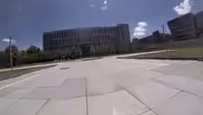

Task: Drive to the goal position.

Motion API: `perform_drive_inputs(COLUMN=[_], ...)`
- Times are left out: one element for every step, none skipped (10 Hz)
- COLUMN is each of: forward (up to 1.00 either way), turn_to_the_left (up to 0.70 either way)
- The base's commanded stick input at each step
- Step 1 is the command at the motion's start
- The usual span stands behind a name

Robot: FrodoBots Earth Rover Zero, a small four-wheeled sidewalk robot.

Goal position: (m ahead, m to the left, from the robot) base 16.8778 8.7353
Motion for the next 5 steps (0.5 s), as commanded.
perform_drive_inputs(forward=[0.5, 0.5, 0.5, 0.5, 0.5], turn_to_the_left=[0.0, 0.0, 0.0, 0.0, 0.0])
